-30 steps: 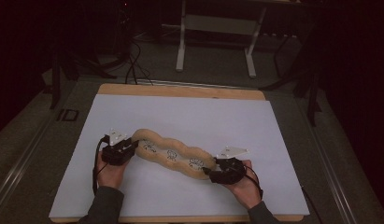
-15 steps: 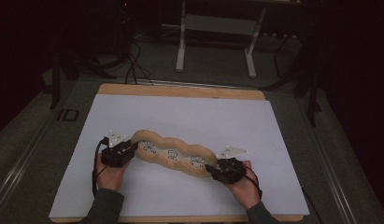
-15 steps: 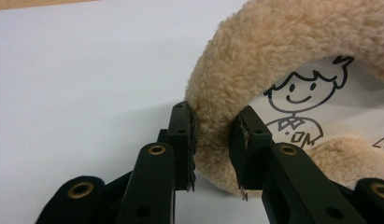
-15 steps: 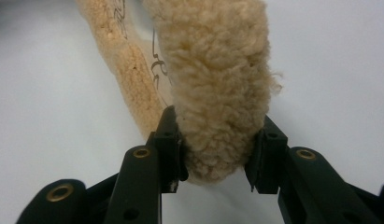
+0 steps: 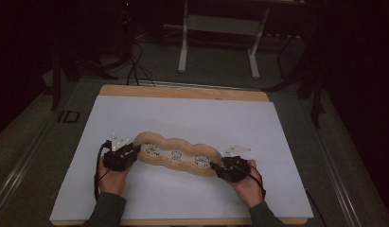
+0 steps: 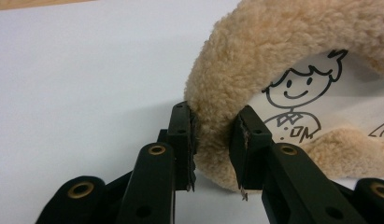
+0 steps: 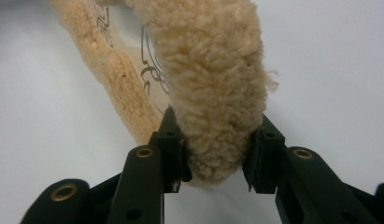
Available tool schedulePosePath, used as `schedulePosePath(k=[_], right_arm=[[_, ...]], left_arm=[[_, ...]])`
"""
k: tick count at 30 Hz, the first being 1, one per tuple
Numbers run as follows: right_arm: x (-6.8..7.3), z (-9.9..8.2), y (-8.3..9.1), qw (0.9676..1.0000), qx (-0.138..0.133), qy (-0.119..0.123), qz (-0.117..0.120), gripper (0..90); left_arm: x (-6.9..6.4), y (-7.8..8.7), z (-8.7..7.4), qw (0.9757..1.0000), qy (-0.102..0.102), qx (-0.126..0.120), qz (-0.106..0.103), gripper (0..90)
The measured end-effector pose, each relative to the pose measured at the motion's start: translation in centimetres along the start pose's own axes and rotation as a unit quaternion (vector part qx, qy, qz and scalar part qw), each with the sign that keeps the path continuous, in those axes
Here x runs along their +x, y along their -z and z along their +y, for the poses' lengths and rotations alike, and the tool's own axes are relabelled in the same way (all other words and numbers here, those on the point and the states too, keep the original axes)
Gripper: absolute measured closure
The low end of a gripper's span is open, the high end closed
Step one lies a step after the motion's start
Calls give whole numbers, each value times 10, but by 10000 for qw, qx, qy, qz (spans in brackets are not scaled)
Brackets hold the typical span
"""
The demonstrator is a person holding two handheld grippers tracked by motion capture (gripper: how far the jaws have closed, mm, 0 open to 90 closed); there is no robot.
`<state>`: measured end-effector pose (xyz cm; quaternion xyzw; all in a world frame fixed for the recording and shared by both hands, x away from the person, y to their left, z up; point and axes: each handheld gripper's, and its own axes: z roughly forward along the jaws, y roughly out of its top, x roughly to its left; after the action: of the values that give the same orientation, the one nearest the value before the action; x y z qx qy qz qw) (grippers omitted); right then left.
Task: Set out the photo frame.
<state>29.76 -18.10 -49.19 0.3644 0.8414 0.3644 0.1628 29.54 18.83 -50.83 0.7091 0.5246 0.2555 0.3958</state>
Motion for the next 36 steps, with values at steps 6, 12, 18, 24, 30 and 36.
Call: schedulePosePath(k=[6, 12, 18, 24, 30, 36], right_arm=[[-5, 1, 0, 10000, -33, -18, -91, 642], [-11, 2, 2, 9997, -64, -45, -215, 643], [-18, 3, 6, 9995, -157, -159, -240, 640], [-24, 8, 6, 9992, -240, -214, -242, 634], [-32, 11, 5, 9985, -351, -357, -225, 627], [-40, 10, 1, 9980, -369, -470, -200, 621]], left_arm=[[-3, -1, 1, 10000, -40, 13, -16, 724], [-8, -3, 3, 9999, -80, 18, -64, 723], [-12, -3, 5, 9999, -101, -1, -92, 722], [-15, -1, 7, 9999, -57, -77, -40, 721], [-17, -1, 9, 10000, -20, -71, -23, 720], [-22, -4, 9, 10000, -26, -46, 20, 720]])
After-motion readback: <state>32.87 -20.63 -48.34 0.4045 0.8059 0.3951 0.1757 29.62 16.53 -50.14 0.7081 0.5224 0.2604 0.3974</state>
